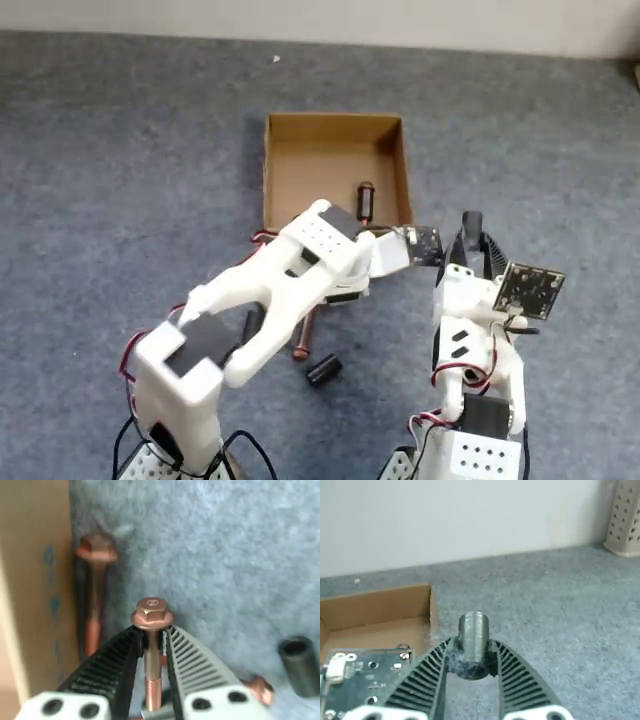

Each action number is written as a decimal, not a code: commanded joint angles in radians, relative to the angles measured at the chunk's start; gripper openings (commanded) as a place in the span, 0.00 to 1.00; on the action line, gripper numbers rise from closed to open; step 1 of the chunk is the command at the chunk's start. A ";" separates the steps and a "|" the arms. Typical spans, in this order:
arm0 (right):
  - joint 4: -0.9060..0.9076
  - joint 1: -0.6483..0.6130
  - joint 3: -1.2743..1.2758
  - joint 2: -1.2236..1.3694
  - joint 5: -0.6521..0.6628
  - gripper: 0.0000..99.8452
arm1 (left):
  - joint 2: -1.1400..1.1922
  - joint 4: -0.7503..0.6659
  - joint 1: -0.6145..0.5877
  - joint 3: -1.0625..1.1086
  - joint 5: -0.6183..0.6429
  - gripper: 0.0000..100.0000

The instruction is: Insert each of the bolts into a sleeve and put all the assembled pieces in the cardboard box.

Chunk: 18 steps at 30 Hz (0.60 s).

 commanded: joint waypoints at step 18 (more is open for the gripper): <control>0.007 -0.199 -0.058 -0.002 -0.012 0.00 | -0.915 -0.166 -0.171 0.432 0.405 0.01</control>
